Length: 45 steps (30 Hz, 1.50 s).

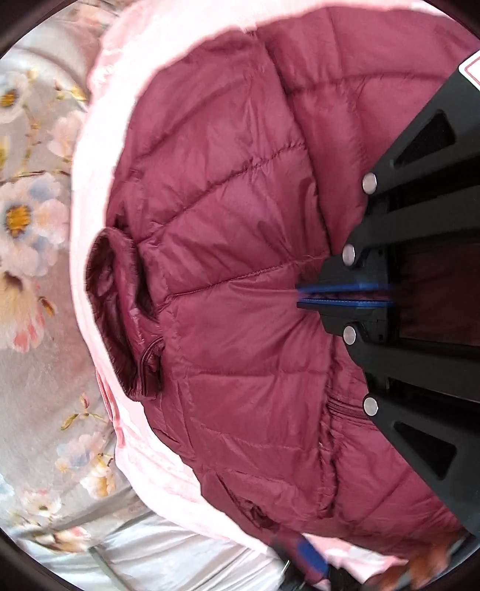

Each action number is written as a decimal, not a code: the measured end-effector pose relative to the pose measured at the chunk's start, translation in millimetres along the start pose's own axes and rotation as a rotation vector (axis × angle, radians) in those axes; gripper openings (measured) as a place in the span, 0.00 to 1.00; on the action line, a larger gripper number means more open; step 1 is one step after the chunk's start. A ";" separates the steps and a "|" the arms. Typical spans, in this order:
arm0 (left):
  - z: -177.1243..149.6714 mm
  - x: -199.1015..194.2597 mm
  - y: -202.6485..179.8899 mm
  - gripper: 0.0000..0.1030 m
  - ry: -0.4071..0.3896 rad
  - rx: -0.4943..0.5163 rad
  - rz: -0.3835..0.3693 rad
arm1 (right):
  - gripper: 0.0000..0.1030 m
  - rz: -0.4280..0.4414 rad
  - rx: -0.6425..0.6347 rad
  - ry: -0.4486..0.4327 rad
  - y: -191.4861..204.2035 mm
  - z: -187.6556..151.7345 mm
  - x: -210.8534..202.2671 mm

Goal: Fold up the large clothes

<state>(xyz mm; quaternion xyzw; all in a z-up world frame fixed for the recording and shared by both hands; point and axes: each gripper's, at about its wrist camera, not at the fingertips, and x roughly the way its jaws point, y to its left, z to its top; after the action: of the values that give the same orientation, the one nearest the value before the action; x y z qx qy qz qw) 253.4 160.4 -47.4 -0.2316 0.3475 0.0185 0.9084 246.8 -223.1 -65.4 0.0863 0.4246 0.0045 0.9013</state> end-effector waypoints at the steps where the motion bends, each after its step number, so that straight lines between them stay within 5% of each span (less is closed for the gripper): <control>1: 7.6 -9.9 14.6 0.73 -0.026 -0.021 0.028 | 0.11 0.000 -0.002 -0.020 4.6 -2.7 -10.5; 4: 38.3 -39.8 84.6 0.77 -0.105 -0.115 0.173 | 0.11 0.057 0.004 -0.061 17.8 -13.9 -40.9; 9: 75.1 -53.4 211.5 0.77 -0.124 -0.332 0.355 | 0.11 0.129 -0.041 -0.054 47.6 -34.8 -63.1; 13: 84.7 -45.8 267.3 0.77 -0.102 -0.436 0.380 | 0.11 0.152 -0.111 0.014 84.8 -29.4 -36.5; 20: 88.8 -21.8 285.4 0.75 -0.100 -0.474 0.351 | 0.11 0.114 -0.134 0.104 116.3 -14.2 16.5; 21: 91.8 -19.5 285.2 0.70 -0.101 -0.464 0.342 | 0.11 0.108 -0.139 0.103 118.0 -14.6 16.0; 23: 96.4 -15.4 280.1 0.12 -0.082 -0.442 0.303 | 0.11 0.103 -0.150 0.091 119.2 -17.3 7.8; 24: 99.3 -15.3 277.5 0.07 -0.070 -0.438 0.289 | 0.11 0.106 -0.152 0.084 117.4 -19.4 2.8; 29: 123.8 -45.8 194.8 0.04 -0.180 -0.248 0.218 | 0.18 0.102 -0.137 0.011 99.6 -39.3 -39.0; 33: 129.7 -71.7 76.6 0.04 -0.223 -0.030 0.046 | 0.24 0.055 -0.123 -0.047 72.0 -56.6 -74.0; 37: 104.2 -75.8 -51.3 0.04 -0.178 0.165 -0.143 | 0.26 0.009 -0.101 -0.082 41.3 -69.9 -101.6; 41: 52.9 -54.3 -150.4 0.05 -0.068 0.274 -0.255 | 0.32 -0.038 -0.062 -0.113 10.2 -77.9 -119.7; 42: 36.4 -43.0 -170.9 0.07 -0.019 0.292 -0.271 | 0.34 -0.049 -0.051 -0.119 3.2 -78.6 -122.5; 45: -19.7 -6.7 -220.3 0.49 0.163 0.330 -0.341 | 0.41 -0.074 -0.012 -0.123 -19.8 -80.0 -124.7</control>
<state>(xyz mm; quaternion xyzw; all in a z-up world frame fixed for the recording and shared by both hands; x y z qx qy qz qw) 278.9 -43.8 34.0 -0.1360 0.3736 -0.2108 0.8930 104.5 -240.5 -23.2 0.0653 0.3714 -0.0318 0.9256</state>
